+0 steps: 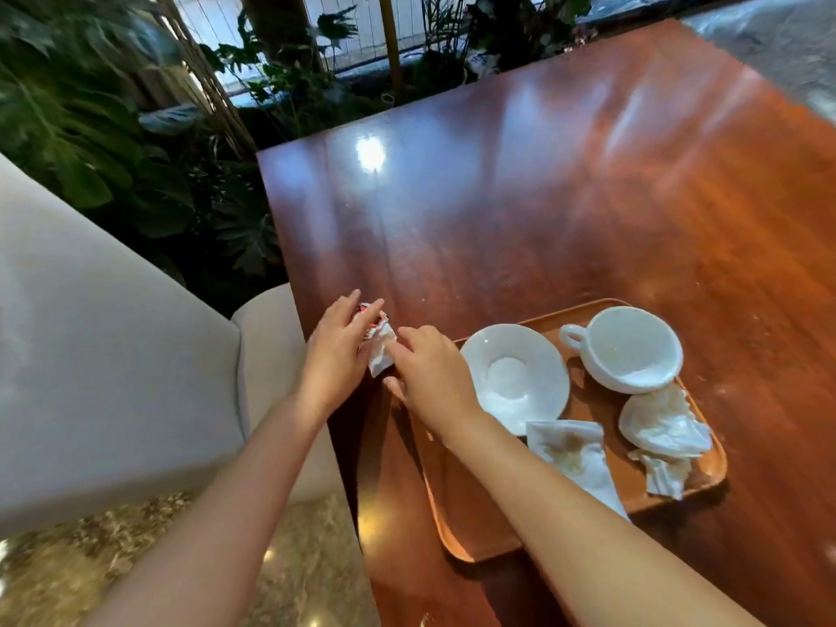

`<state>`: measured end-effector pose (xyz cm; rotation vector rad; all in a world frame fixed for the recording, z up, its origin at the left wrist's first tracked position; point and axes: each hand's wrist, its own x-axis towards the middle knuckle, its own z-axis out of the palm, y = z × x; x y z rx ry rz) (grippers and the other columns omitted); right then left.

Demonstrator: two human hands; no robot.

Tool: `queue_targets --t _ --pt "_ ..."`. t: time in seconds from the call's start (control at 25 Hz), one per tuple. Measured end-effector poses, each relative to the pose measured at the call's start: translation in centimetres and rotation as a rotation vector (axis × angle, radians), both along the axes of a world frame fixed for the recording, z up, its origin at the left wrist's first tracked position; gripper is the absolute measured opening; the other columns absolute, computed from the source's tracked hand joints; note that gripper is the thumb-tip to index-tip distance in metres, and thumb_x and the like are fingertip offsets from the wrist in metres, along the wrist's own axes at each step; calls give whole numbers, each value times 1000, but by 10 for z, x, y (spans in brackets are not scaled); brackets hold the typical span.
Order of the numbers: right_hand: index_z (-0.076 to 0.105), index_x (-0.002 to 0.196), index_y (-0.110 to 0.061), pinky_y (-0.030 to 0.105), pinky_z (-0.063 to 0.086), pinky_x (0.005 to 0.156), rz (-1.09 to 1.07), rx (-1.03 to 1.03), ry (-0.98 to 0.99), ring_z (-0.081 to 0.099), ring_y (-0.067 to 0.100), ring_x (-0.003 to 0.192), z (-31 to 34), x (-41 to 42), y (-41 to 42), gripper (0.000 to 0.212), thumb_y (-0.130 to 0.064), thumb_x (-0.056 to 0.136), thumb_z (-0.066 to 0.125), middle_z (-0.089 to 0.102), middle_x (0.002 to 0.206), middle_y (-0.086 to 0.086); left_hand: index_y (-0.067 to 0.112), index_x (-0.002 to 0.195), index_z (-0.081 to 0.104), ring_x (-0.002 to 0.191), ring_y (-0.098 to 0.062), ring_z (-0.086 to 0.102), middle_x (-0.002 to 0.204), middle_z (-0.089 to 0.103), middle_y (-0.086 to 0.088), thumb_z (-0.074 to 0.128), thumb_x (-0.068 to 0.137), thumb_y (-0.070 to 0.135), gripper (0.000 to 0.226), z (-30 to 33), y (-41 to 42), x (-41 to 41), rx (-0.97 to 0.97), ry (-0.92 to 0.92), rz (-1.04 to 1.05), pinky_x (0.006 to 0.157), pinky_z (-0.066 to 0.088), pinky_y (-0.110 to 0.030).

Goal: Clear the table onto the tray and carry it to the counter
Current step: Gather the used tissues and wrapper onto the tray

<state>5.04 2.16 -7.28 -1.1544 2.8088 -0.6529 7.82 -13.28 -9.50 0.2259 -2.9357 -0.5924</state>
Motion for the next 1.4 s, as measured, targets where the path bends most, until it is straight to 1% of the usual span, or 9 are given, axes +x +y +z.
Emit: queue_targets --t 0.2,0.32,0.4,0.6,0.84,0.96,1.12,1.24,1.4 --pt "66 71 -3 29 49 52 -71 -36 24 58 29 58 -15 -1 -32 30 -10 48 85 63 63 10 8 94 71 91 -23 63 102 67 -6 56 83 4 19 -5 -27 -18 66 3 -315 73 51 -38" --pt "63 61 -4 24 41 44 -95 -121 92 56 28 52 -20 -1 -38 6 -3 61 69 60 54 9 6 89 73 88 -24 65 99 70 -9 62 80 1 15 -6 -31 -17 63 66 -266 75 53 -36" --pt "64 62 -7 25 39 44 -96 -136 127 56 26 54 -24 -2 -36 4 -6 65 62 61 56 7 1 87 73 89 -23 64 99 71 -16 63 77 0 14 -3 -24 -7 80 157 -192 82 49 -28" --pt "66 85 -2 37 53 61 -149 -137 72 61 32 79 -4 17 2 13 1 73 63 69 87 13 2 98 71 103 -16 55 114 65 -13 59 78 -7 25 17 11 19 184 274 -76 94 38 -11" --pt "67 103 -6 33 53 76 -256 -74 91 63 26 90 17 80 95 27 -2 77 62 69 100 11 7 101 71 110 -19 54 116 64 -12 52 91 16 23 28 79 60 248 256 -248 97 40 -20" --pt "66 105 -6 31 54 78 -231 -4 99 63 24 89 12 107 122 29 -5 79 55 69 100 9 11 101 71 112 -22 56 117 65 -11 55 89 14 20 12 100 81 225 157 -292 93 46 -26" --pt "66 104 -7 33 55 77 -221 63 80 64 25 89 -1 120 128 31 -1 74 67 69 99 8 10 104 69 116 -23 55 119 64 -9 50 88 14 26 2 110 95 150 63 -301 91 50 -32" --pt "66 105 -13 36 53 80 -216 154 51 63 26 94 -4 121 131 37 -18 69 73 69 107 5 6 103 69 117 -25 55 119 64 -12 53 86 13 23 6 115 94 109 65 -337 91 50 -34" --pt "63 107 -18 42 49 88 -197 191 69 61 27 103 -3 125 139 40 -34 71 65 66 117 5 7 108 66 123 -24 51 124 63 -9 53 87 11 25 7 119 99 98 58 -317 96 48 -38"
